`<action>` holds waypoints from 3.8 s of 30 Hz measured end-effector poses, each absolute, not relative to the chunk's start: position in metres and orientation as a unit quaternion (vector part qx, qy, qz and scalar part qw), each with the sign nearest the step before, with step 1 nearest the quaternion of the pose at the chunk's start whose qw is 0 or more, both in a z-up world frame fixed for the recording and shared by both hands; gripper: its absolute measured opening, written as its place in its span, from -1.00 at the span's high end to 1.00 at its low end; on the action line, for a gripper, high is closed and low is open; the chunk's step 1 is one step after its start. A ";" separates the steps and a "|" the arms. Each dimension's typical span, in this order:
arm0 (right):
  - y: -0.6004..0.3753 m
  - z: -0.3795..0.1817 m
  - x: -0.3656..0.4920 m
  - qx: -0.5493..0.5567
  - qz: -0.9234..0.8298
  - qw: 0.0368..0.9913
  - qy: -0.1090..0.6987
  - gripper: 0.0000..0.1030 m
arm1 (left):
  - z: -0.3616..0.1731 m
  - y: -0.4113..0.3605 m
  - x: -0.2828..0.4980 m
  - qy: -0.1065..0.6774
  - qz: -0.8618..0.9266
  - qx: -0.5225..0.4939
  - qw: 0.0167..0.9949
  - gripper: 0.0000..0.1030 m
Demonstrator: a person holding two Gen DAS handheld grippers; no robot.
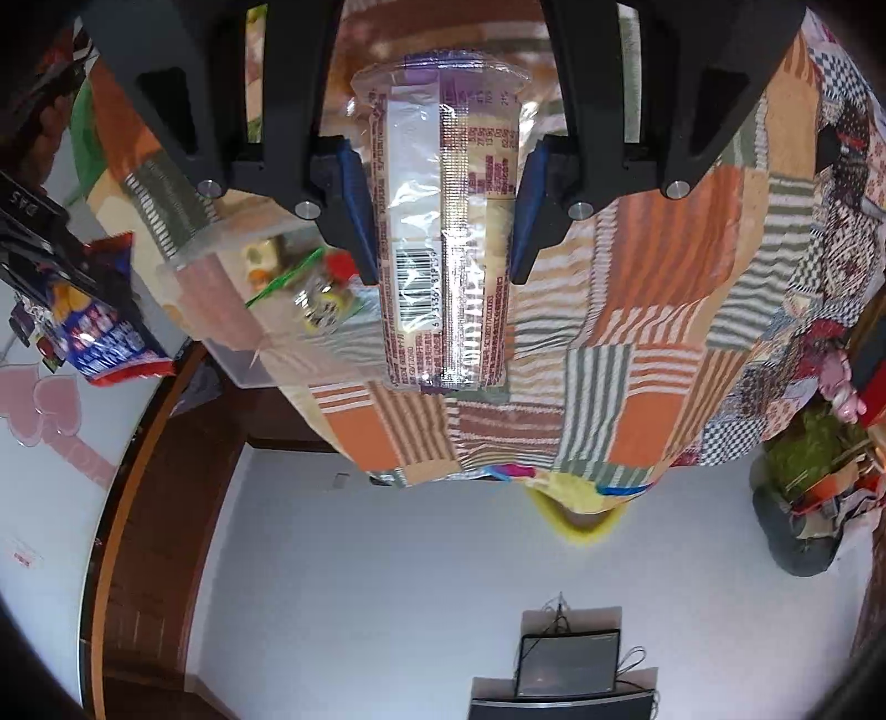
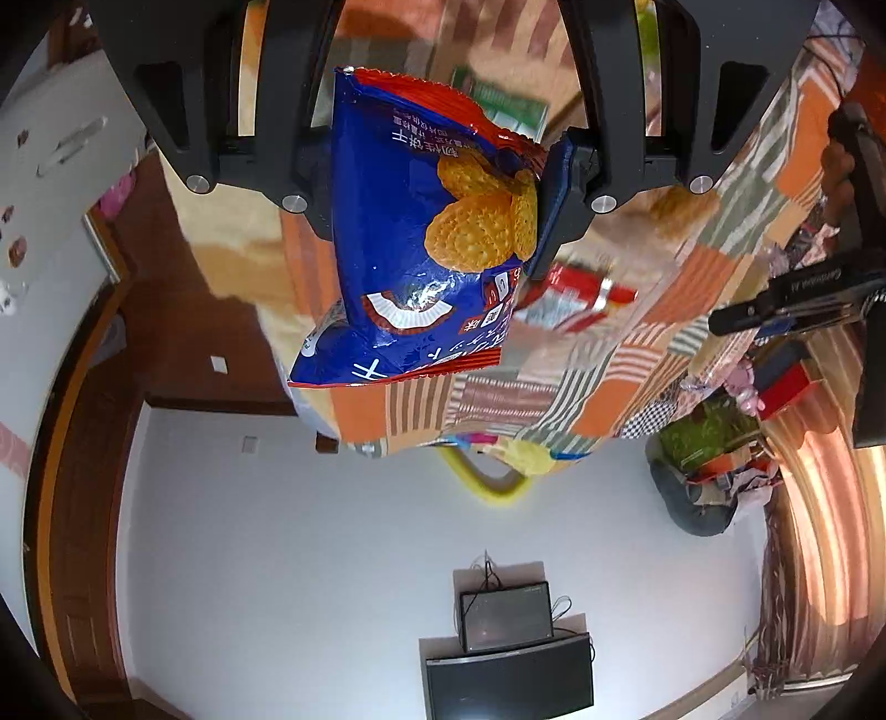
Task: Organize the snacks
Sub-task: 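Lift both items over the box and release them inside, then grasp the peanut-candy pack with the left tool while the right tool grasps the green chip bag, then lower both packs into the box and open both tools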
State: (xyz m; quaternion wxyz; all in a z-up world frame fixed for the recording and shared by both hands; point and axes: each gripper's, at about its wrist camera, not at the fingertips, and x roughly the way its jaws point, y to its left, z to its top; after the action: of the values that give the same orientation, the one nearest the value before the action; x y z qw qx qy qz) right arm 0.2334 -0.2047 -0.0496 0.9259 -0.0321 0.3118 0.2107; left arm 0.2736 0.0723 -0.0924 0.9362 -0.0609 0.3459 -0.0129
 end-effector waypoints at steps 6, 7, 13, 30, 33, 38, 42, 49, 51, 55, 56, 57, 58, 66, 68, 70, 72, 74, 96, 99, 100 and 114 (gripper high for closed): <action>-0.199 -0.053 0.263 -0.028 0.206 0.926 0.314 0.01 | -0.096 0.050 0.309 0.356 -0.030 -0.063 0.932 0.13; -0.198 -0.055 0.269 -0.026 0.206 0.925 0.318 0.01 | -0.098 0.047 0.315 0.360 -0.034 -0.064 0.930 0.13; -0.192 -0.068 0.295 -0.026 0.206 0.917 0.341 0.01 | -0.117 0.024 0.350 0.385 -0.048 -0.065 0.920 0.13; -0.191 -0.077 0.310 -0.064 0.215 0.904 0.363 -0.07 | -0.138 -0.003 0.384 0.414 -0.063 -0.030 0.908 0.06; -0.195 -0.070 0.308 -0.059 0.209 0.908 0.357 -0.19 | -0.127 -0.002 0.371 0.401 -0.066 -0.027 0.913 -0.03; -0.207 -0.056 0.299 -0.043 0.220 0.911 0.345 -0.24 | -0.108 0.007 0.347 0.384 -0.064 -0.020 0.921 -0.12; -0.212 -0.047 0.284 -0.040 0.234 0.911 0.338 -0.24 | -0.096 0.021 0.326 0.375 -0.060 -0.023 0.925 -0.16; -0.209 -0.050 0.259 -0.049 0.249 0.908 0.333 -0.31 | -0.097 0.052 0.288 0.378 -0.035 -0.004 0.925 -0.18; -0.209 -0.055 0.252 -0.048 0.253 0.906 0.336 -0.31 | -0.104 0.060 0.281 0.386 -0.027 -0.005 0.922 -0.19; -0.210 -0.069 0.242 -0.051 0.250 0.901 0.351 -0.32 | -0.130 0.078 0.268 0.410 -0.003 -0.004 0.912 -0.19; -0.210 -0.072 0.240 -0.051 0.248 0.900 0.355 -0.32 | -0.136 0.082 0.266 0.415 -0.001 -0.007 0.910 -0.19; -0.210 -0.076 0.239 -0.050 0.248 0.898 0.361 -0.32 | -0.143 0.085 0.264 0.421 0.001 -0.010 0.907 -0.19; -0.210 -0.082 0.238 -0.046 0.248 0.894 0.370 -0.32 | -0.151 0.088 0.263 0.429 0.003 -0.015 0.903 -0.19; -0.200 -0.123 0.243 -0.035 0.245 0.866 0.434 -0.32 | -0.196 0.100 0.262 0.464 0.003 -0.032 0.885 -0.20; -0.195 -0.129 0.246 -0.035 0.245 0.861 0.444 -0.32 | -0.199 0.100 0.264 0.463 -0.004 -0.039 0.885 -0.20; -0.190 -0.134 0.250 -0.029 0.250 0.854 0.456 -0.32 | -0.202 0.099 0.266 0.466 -0.008 -0.039 0.884 -0.20; -0.185 -0.137 0.251 -0.029 0.253 0.850 0.462 -0.32 | -0.207 0.096 0.269 0.470 -0.010 -0.037 0.882 -0.20; -0.181 -0.139 0.249 -0.035 0.255 0.848 0.463 -0.32 | -0.215 0.094 0.272 0.479 -0.011 -0.037 0.877 -0.20; -0.198 -0.119 0.237 -0.040 0.250 0.872 0.419 0.25 | -0.159 0.088 0.246 0.418 -0.009 -0.039 0.907 0.14; -0.203 -0.106 0.235 -0.037 0.246 0.881 0.403 0.25 | -0.143 0.086 0.251 0.404 -0.019 -0.053 0.913 0.14; -0.204 -0.103 0.235 -0.035 0.246 0.883 0.398 0.25 | -0.138 0.084 0.253 0.399 -0.021 -0.054 0.915 0.14; -0.194 -0.082 0.279 -0.018 0.235 0.902 0.361 0.25 | -0.121 0.052 0.315 0.384 -0.034 -0.039 0.922 0.14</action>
State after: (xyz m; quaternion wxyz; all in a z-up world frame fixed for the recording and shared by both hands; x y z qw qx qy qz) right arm 0.2795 -0.1941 -0.0822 0.9022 -0.0185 0.3610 0.2355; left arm 0.3147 0.0521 -0.1212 0.9220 -0.0391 0.3838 -0.0337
